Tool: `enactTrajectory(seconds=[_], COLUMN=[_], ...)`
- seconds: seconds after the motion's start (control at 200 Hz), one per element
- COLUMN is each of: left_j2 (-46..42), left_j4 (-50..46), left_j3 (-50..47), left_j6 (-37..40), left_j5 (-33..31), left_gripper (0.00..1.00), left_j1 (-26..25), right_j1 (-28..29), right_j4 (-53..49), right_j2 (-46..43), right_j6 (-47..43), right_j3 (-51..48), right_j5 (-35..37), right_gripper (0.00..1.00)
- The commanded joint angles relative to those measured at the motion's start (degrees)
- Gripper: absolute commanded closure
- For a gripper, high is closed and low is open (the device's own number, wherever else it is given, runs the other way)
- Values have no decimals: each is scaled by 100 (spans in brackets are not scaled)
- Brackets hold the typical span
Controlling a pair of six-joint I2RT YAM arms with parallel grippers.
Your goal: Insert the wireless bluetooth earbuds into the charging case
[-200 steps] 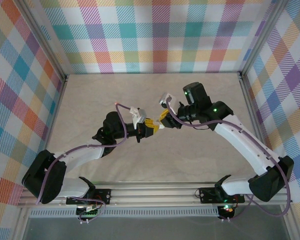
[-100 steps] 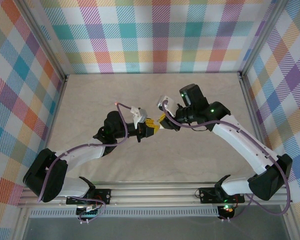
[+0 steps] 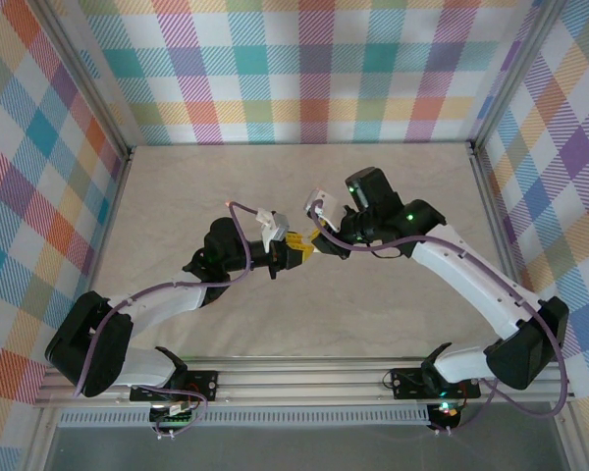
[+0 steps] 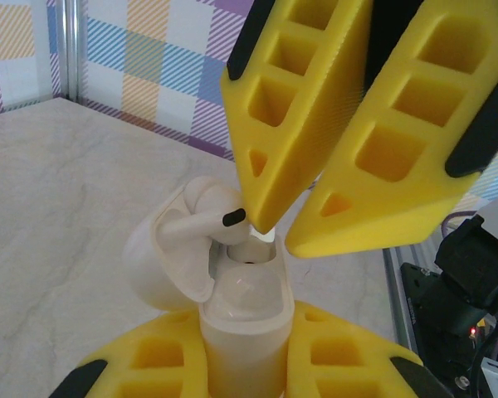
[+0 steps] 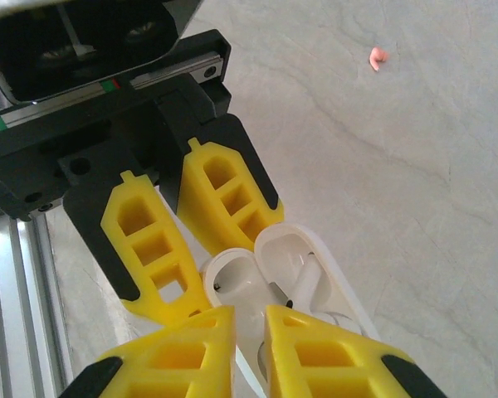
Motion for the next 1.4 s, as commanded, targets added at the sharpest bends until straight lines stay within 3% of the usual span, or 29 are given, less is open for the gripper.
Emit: enactTrajectory(seconds=[0.0,0.385,0.7,1.135,1.295,1.395], left_j2=[-112,-112,-89,-68,-107,-118], left_j4=[278,269,250,163,46,-11], left_j3=[139,148,148,96,95,103], left_j6=[-1,-5,22,141,178,173], left_j5=[93,95,81,32,71,80], left_gripper=[100,100,100,100,100,100], left_j1=[46,46,46,48,55,64], right_j1=[33,93,98,66,-337,-548], right_j4=[-81,-85,-336,-638,-1057,-1281], right_j2=[55,146,153,178,278,443], right_j6=[-6,12,-225,-317,114,597], right_j3=[68,106,279,620,933,1224], right_j5=[121,-49,29,190,-493,-912], right_gripper=[83,85,100,100,83,80])
